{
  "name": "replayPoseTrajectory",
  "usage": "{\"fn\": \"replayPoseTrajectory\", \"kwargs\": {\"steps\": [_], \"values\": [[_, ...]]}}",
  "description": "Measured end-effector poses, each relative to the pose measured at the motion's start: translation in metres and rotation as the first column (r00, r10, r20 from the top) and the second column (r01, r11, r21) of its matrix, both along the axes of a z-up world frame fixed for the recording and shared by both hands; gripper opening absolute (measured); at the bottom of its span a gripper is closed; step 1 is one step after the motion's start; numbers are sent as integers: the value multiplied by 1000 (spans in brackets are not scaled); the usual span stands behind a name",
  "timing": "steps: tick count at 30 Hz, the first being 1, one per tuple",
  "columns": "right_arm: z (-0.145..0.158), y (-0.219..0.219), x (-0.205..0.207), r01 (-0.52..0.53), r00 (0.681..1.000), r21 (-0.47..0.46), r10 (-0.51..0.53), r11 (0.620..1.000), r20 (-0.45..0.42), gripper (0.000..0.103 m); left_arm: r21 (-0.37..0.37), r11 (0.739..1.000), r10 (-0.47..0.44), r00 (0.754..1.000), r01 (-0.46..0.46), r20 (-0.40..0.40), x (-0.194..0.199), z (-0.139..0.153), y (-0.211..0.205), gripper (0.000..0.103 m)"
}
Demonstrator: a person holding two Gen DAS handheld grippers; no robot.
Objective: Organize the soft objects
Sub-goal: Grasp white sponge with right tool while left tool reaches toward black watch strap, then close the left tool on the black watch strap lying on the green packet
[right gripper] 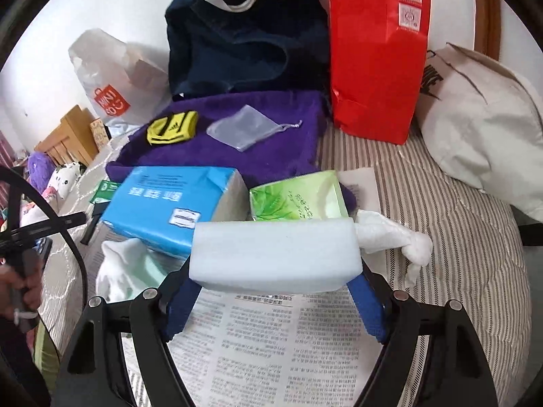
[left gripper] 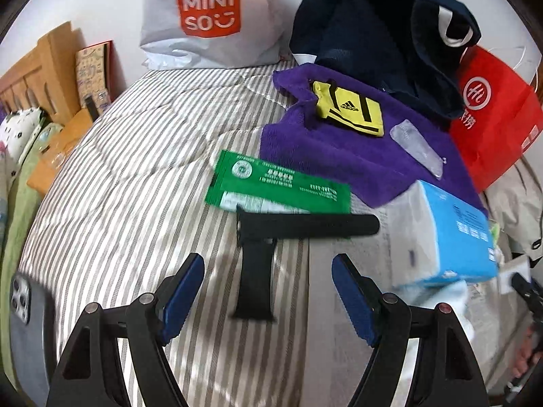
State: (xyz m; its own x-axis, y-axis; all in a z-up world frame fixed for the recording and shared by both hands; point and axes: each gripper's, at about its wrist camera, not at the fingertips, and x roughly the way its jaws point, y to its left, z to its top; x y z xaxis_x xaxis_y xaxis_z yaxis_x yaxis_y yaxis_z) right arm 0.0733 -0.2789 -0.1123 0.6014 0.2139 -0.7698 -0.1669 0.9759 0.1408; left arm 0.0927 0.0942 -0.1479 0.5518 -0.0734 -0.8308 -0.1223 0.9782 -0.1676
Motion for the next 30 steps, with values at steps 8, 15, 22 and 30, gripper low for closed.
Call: {"fn": "replayPoseTrajectory", "kwargs": {"steps": [8,15,22,30], "values": [[8,0,-7,-1,1000,-14,1,1000,1,80,20,1000,-8,1000,8,10,43,-2,9,76],[0,2,-6,-9,999,-47,7,999,-36,80,-43,999,-11,1000,10,-8,72,-15,24,75],[-7,3,-2,-18,998,-56,15,998,-66,80,-80,991,-107,994,104,-32,51,-13,11,40],[-6,6,-2,-43,997,-52,40,998,-65,80,-7,990,-144,989,144,-38,13,-6,-6,45]]}}
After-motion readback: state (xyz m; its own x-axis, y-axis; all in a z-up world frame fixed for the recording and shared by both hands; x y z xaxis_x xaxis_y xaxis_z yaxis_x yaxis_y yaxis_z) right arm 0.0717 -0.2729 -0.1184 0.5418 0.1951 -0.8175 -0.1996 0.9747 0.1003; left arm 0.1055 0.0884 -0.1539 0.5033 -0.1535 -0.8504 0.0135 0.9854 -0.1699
